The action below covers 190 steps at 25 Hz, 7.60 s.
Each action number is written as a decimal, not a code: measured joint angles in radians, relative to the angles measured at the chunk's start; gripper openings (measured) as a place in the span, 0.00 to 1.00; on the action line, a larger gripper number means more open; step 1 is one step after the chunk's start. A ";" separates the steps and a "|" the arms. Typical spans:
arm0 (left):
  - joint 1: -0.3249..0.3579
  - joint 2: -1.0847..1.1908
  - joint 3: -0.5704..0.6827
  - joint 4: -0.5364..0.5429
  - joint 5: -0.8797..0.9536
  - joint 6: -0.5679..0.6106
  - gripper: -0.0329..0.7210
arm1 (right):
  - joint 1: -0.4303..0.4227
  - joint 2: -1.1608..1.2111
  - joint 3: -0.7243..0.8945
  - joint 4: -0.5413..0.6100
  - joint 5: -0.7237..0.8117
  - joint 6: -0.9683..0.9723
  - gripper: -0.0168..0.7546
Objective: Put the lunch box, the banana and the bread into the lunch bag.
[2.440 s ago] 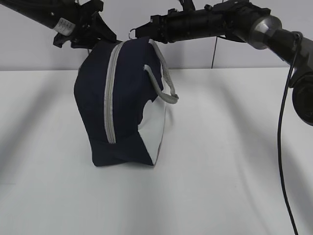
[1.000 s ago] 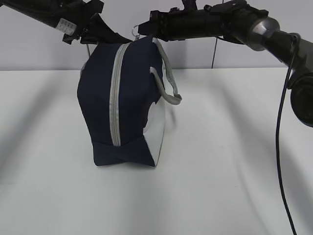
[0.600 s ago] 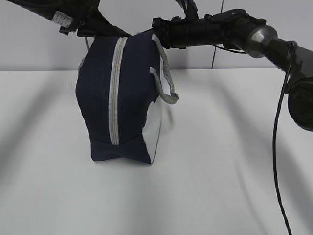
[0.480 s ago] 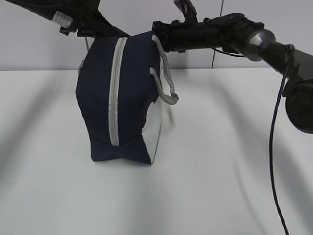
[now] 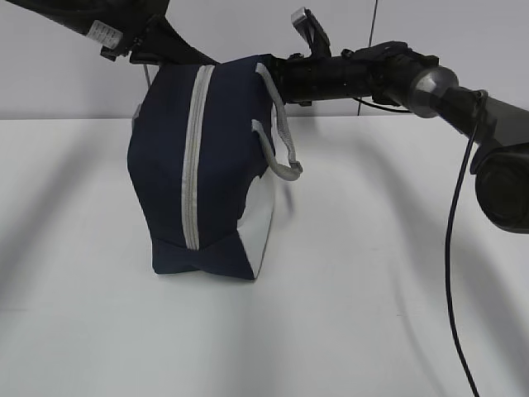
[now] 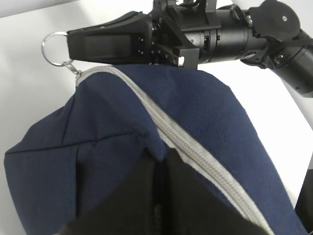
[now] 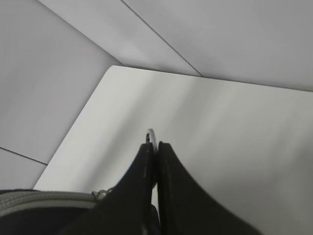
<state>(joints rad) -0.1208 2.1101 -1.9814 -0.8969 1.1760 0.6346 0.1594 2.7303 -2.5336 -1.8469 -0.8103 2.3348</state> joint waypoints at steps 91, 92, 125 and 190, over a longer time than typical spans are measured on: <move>-0.023 -1.106 1.004 0.425 -0.097 -0.421 0.70 | 0.312 -1.162 1.555 0.011 0.784 -0.717 0.48; -0.023 -1.137 1.036 0.424 -0.097 -0.436 0.70 | 0.314 -1.170 1.560 0.011 0.787 -0.717 0.48; -0.023 -1.840 1.264 0.525 0.088 -0.502 0.70 | 0.490 -1.577 1.628 1.917 1.358 -2.454 0.54; -0.025 -1.977 1.456 0.719 -0.064 -0.479 0.66 | -0.086 -2.646 2.029 1.827 1.949 -2.354 0.76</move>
<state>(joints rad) -0.1457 0.1334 -0.5250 -0.1776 1.1122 0.1554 0.0737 0.0845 -0.5042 -0.0197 1.1388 -0.0194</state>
